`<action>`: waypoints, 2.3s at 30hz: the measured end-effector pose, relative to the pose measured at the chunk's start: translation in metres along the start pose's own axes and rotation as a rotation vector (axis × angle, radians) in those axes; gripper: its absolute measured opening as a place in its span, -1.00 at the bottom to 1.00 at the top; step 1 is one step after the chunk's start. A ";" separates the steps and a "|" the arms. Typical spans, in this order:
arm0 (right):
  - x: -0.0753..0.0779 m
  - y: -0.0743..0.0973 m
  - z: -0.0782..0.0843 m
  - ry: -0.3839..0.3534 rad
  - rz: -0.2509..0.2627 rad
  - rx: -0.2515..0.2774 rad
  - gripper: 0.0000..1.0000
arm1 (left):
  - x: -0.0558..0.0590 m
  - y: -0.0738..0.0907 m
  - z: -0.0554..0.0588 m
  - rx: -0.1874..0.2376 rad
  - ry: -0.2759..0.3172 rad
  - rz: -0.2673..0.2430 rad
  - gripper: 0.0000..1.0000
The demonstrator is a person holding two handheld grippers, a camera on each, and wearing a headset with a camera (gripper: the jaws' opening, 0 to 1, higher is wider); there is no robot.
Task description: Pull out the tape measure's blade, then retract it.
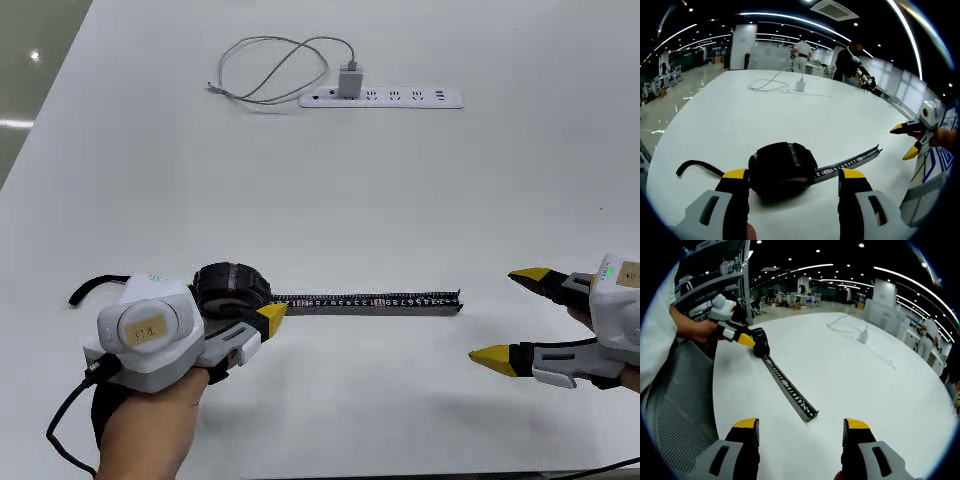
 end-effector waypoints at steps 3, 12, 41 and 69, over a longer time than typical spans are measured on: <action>0.003 -0.003 -0.001 0.016 -0.012 -0.012 0.26 | 0.000 -0.002 0.000 -0.005 0.007 -0.014 0.38; 0.010 -0.011 -0.006 0.065 -0.046 -0.044 0.13 | 0.000 -0.007 -0.001 -0.011 0.038 -0.064 0.34; 0.023 -0.037 -0.008 0.150 -0.127 -0.106 -0.13 | -0.004 -0.017 0.001 -0.027 0.079 -0.144 0.22; 0.027 -0.044 -0.007 0.202 -0.173 -0.152 -0.31 | -0.007 -0.020 0.002 -0.031 0.088 -0.139 0.20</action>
Point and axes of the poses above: the centre of the closed fingertips' face, and the gripper's own axes: y roughly backward along the fingers, x roughly to its right, z roughly out of its underside, the point moved 7 cm from there along y, roughly backward along the fingers, and after that the axes turned 5 degrees about -y, right-handed, at the moved point
